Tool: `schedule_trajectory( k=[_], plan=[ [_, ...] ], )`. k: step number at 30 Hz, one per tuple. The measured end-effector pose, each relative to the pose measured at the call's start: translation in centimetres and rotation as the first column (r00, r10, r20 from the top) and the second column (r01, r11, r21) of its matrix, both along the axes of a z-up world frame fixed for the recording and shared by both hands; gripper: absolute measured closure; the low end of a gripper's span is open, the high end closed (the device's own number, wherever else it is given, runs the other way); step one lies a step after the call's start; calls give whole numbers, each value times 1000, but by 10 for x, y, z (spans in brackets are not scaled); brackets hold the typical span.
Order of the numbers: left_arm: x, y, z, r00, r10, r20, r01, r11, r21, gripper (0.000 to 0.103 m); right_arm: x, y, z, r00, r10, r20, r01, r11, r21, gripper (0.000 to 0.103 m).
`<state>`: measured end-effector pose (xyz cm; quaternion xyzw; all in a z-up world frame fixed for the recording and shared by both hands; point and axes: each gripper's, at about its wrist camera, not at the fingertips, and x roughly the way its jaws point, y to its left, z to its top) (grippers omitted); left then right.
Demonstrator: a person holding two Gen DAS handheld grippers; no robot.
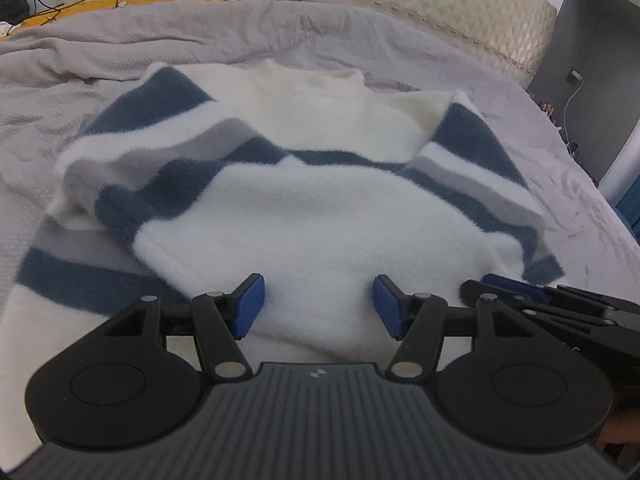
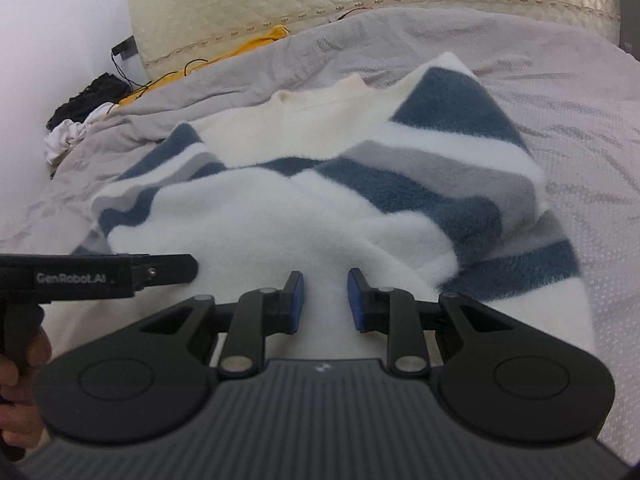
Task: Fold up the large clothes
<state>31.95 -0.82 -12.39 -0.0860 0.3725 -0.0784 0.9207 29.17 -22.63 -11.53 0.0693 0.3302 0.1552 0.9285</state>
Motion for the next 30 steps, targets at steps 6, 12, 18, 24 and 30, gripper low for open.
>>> schedule_trajectory(
  k=[6,12,18,24,30],
  plan=[
    [-34,11,21,998,66,26,-65,998,-17,37,-16,-6,13,1000,-21,-1,21,999,31,73],
    [-73,14,40,994,96,47,-95,995,-33,37,-50,-19,34,999,-51,2,50,997,58,73],
    [-118,17,70,992,103,79,-100,994,-46,37,-97,-28,61,996,-81,27,80,996,37,73],
    [-168,36,85,988,142,65,-142,990,-15,37,-143,-53,70,995,-98,-24,100,988,117,61],
    [-204,82,78,961,270,-66,-274,961,-49,37,-158,-90,52,961,-193,-199,235,949,209,58]
  ],
)
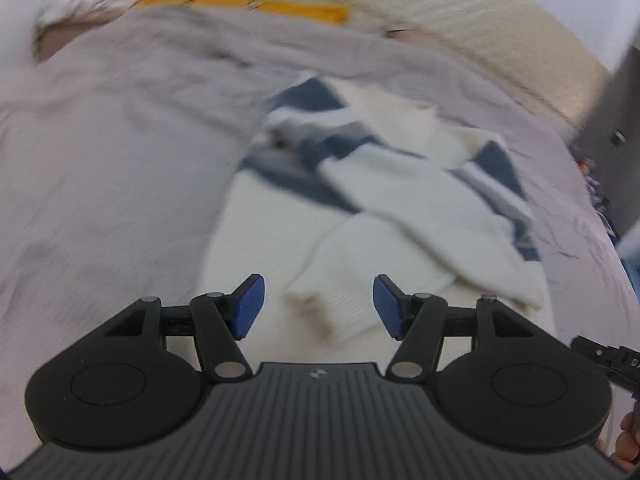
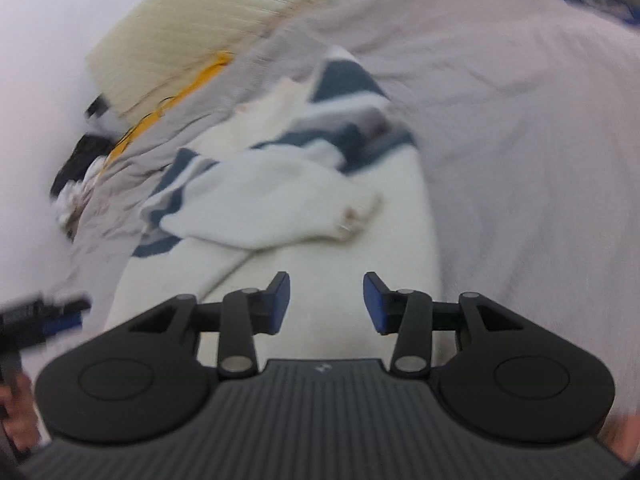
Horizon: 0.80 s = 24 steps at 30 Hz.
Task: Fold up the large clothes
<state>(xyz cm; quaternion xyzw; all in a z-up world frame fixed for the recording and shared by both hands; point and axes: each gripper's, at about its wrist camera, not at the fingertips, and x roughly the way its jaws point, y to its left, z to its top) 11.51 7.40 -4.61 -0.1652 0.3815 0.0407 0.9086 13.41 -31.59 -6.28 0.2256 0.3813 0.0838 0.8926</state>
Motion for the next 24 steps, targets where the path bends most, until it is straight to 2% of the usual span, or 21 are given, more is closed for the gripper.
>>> schedule_trajectory(
  k=[2,4,6,9,12,16,19,24],
  plan=[
    [-9,18,-3,998,52,-25,-53,998,-31,37,0,-9,-6,998,-42,-42,44,998,47,54],
    [-19,38,-7,993,107,-49,-112,988,-109,37,1,-16,-14,992,-92,-82,98,993,73,38],
    [-24,56,-12,985,161,-67,-172,964,-201,37,3,-22,-21,985,-125,-118,137,986,94,36],
    [-24,69,-20,971,218,-100,-237,937,-258,37,5,-29,-32,973,-154,-174,179,973,143,36],
    [-12,69,-34,964,210,-161,-248,927,-280,36,5,-39,-42,956,-191,-225,234,955,182,28],
    [3,73,-58,949,208,-238,-277,911,-306,36,8,-43,-56,939,-184,-292,259,935,243,29],
    [10,78,-68,938,228,-261,-304,901,-309,35,9,-41,-66,928,-169,-331,265,925,271,28],
    [17,77,-76,946,163,-278,-264,889,-375,32,7,-41,-66,931,-159,-330,266,913,310,28]
  ],
)
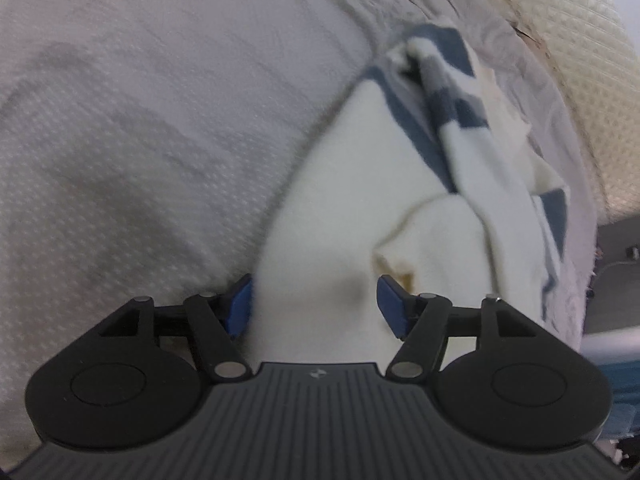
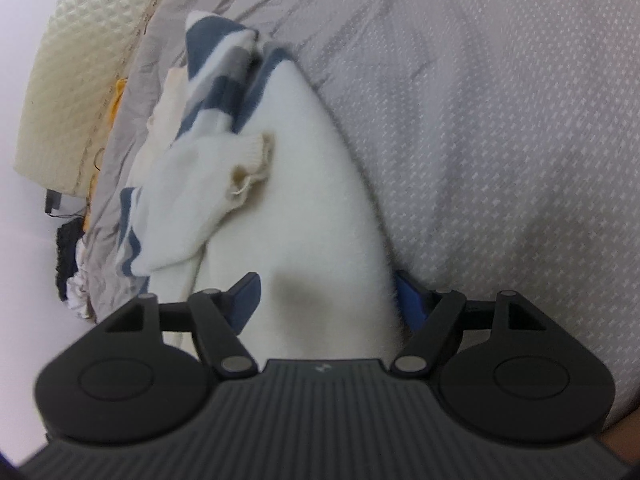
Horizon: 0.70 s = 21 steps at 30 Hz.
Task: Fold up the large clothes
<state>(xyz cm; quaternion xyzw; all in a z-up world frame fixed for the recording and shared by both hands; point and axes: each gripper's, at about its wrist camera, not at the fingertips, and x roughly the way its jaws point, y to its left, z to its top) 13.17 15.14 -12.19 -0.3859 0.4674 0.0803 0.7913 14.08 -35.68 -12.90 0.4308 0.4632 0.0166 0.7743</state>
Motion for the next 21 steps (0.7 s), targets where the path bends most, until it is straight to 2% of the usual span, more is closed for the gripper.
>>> schedule_trajectory(
  k=[2,5,8,11,12,15,17,21],
  plan=[
    [-2,-5,5,999,-27,32,27,999,-17,32,-1,0,-1,1000,-13,18,12,998,60,28],
    [-10,-14,15,988,-74,133,81,995,-54,31,-5,-2,3,997,-35,69,26,991,132,28],
    [-20,-27,27,971,-127,200,135,990,-29,27,-9,-4,12,989,-47,143,18,980,199,28],
    [-30,-26,35,964,-109,242,120,992,-30,28,-9,-3,17,982,-35,185,-7,975,224,28],
    [-35,-25,39,958,-104,269,114,993,-24,28,-10,-3,18,980,-34,194,-12,973,231,28],
    [-45,-30,46,922,-140,362,189,977,-103,28,-9,-3,23,977,-32,211,-21,969,245,28],
    [-50,-37,45,919,-169,357,222,969,-113,28,-11,-2,24,977,-21,214,-32,970,241,28],
    [-49,-37,34,956,-125,266,164,978,-129,28,-11,1,20,988,10,154,-37,984,176,29]
  ],
)
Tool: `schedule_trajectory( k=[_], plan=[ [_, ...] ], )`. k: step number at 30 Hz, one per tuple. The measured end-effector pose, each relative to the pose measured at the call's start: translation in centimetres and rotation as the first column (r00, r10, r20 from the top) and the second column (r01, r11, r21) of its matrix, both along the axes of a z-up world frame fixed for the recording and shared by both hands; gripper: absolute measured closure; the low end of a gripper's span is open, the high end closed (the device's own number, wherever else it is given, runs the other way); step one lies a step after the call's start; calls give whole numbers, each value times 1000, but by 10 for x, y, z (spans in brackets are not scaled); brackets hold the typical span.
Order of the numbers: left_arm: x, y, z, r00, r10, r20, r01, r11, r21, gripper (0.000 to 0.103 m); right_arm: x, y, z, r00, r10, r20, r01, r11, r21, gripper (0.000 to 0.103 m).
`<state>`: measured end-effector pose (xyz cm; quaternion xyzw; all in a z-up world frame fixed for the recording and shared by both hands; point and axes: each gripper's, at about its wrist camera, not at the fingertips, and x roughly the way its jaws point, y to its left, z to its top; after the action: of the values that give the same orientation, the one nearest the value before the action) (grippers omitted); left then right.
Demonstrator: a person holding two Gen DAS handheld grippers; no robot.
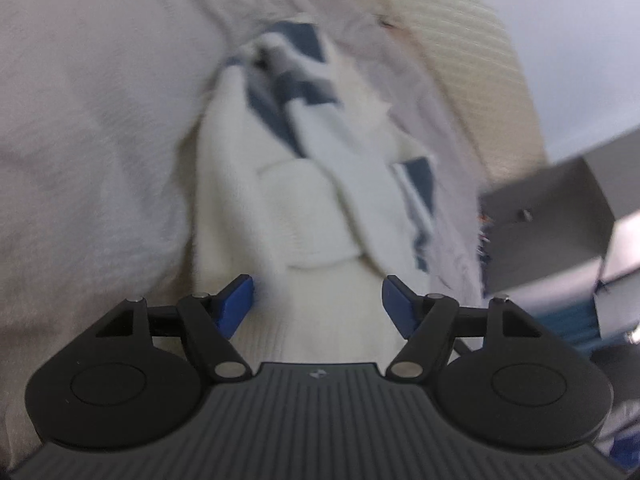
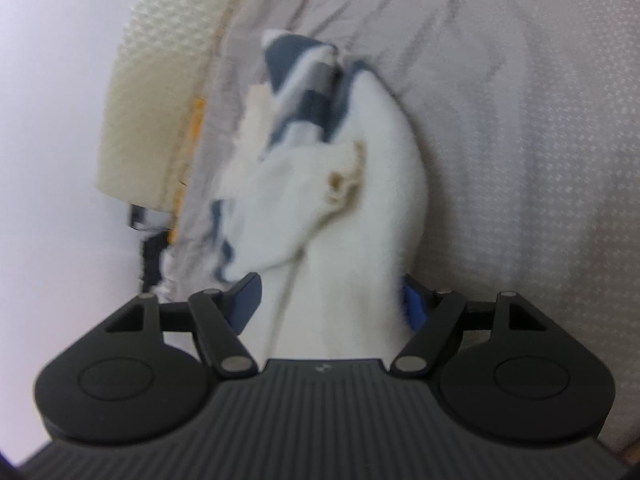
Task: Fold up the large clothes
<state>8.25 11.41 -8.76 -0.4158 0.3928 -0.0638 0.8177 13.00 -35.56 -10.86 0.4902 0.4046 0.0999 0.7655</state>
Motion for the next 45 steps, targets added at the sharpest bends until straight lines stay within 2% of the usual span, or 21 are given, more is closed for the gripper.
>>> schedule_trajectory(
  k=[2,5,7,11,14,15,17,19,20,22,27,31,39,45],
  plan=[
    [4,3,-11,993,59,-98,-57,998,20,28,2,5,-7,998,19,-66,-22,998,-53,30],
    [11,7,-24,970,127,-208,-123,992,33,28,3,9,-19,988,23,-151,-36,996,-81,30],
    [13,6,-28,958,119,-261,-107,993,58,28,2,11,-24,984,25,-178,-44,994,-103,34],
    [13,-2,-33,944,78,-320,-49,994,97,28,-3,20,-24,982,57,-180,-83,987,-140,34],
    [13,-9,-41,937,39,-346,-14,997,74,29,-5,25,-28,980,82,-180,-106,986,-131,33],
    [12,-11,-43,932,24,-362,-1,998,62,32,-4,26,-28,980,94,-177,-117,986,-122,33],
    [12,-14,-39,941,37,-338,-4,995,99,46,-6,29,-29,981,103,-164,-122,986,-110,36],
    [12,-14,-37,950,54,-309,-24,994,102,73,-5,29,-28,982,101,-158,-121,986,-118,59],
    [11,-12,-34,956,66,-286,-40,995,96,77,-5,29,-27,983,101,-153,-119,986,-114,61],
    [4,-7,-25,971,81,-225,-63,994,86,85,-3,27,-24,986,105,-133,-121,986,-113,76],
    [-16,9,-1,989,111,-100,-111,994,3,89,-4,18,-6,992,119,-37,-120,993,-17,85],
    [-29,24,32,992,122,15,-121,990,-73,92,-8,7,25,989,127,81,-130,991,28,87],
    [-51,25,104,976,112,186,-87,987,-137,92,-17,-10,97,959,124,256,-149,986,80,88],
    [-106,24,151,958,68,280,-34,992,-124,92,-60,-21,143,923,144,356,-180,981,70,88]
  ],
)
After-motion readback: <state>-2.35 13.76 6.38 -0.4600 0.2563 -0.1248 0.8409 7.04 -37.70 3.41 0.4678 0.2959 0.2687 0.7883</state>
